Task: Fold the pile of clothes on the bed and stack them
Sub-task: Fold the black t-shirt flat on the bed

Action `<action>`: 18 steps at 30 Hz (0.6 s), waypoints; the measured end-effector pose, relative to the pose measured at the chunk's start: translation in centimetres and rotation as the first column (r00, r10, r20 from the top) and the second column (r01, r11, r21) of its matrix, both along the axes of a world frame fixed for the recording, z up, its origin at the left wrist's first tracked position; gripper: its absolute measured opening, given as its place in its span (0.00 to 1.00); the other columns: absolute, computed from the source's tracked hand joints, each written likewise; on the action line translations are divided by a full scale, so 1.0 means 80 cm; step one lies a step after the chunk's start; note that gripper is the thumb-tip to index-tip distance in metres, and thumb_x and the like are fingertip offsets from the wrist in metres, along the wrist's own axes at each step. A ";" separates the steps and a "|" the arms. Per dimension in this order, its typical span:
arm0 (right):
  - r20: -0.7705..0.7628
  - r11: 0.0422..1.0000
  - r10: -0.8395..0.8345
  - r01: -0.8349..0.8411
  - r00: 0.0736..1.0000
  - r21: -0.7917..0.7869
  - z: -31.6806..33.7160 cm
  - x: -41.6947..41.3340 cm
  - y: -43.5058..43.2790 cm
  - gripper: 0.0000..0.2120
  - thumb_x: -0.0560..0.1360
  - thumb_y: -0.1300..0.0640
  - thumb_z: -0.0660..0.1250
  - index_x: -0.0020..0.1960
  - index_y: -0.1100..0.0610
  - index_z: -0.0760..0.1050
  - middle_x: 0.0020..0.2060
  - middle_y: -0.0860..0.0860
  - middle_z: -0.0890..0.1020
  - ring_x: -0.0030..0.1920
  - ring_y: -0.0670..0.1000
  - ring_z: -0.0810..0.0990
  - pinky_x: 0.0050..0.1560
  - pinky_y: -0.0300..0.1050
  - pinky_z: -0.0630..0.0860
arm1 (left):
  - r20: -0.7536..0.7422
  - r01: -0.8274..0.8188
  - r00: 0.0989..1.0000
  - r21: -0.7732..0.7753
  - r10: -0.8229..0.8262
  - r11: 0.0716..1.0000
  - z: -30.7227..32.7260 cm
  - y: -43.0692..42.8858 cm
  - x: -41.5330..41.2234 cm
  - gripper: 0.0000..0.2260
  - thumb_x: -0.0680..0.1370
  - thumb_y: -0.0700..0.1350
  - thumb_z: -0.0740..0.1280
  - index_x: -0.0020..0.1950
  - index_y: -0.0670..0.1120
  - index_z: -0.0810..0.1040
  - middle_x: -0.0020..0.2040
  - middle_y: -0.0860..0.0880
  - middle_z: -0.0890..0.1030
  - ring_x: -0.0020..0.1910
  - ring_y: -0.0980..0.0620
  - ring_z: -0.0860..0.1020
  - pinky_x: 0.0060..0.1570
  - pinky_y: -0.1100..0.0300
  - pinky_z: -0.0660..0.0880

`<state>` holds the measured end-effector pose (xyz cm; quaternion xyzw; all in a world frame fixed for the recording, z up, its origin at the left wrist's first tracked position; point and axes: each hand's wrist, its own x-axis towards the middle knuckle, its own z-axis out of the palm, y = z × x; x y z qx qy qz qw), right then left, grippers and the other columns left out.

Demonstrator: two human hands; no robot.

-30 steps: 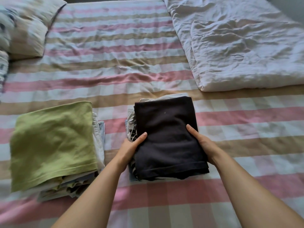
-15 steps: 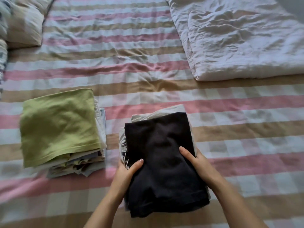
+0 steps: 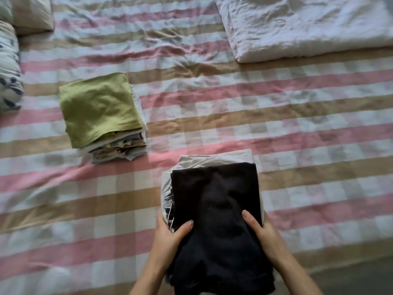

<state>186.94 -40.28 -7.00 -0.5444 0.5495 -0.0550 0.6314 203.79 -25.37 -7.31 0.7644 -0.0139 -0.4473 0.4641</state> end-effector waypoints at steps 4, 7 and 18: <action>0.062 0.998 -0.069 0.070 0.996 -0.010 0.057 -0.036 0.027 0.14 0.68 0.46 0.66 0.52 0.47 0.74 0.47 0.38 0.80 0.47 0.35 0.78 0.43 0.29 0.72 | 0.040 0.077 0.996 -0.007 -0.077 0.997 0.058 0.014 -0.024 0.28 0.60 0.52 0.73 0.58 0.50 0.69 0.55 0.49 0.78 0.55 0.50 0.77 0.60 0.46 0.72; 0.115 0.990 -0.133 0.136 0.984 -0.021 0.090 -0.065 0.039 0.12 0.68 0.46 0.66 0.50 0.46 0.74 0.46 0.37 0.80 0.44 0.32 0.78 0.39 0.22 0.71 | 0.076 0.139 0.987 -0.008 -0.138 0.990 0.094 0.015 -0.043 0.24 0.60 0.53 0.73 0.52 0.53 0.69 0.53 0.53 0.78 0.53 0.54 0.77 0.58 0.51 0.73; 0.250 0.954 -0.272 0.294 0.929 -0.054 0.166 -0.235 0.004 0.05 0.74 0.58 0.67 0.47 0.50 0.75 0.42 0.39 0.81 0.40 0.30 0.78 0.37 0.22 0.70 | 0.152 0.261 0.957 -0.070 -0.248 0.963 0.194 -0.050 -0.192 0.19 0.67 0.48 0.76 0.51 0.52 0.70 0.52 0.51 0.78 0.50 0.57 0.77 0.49 0.58 0.73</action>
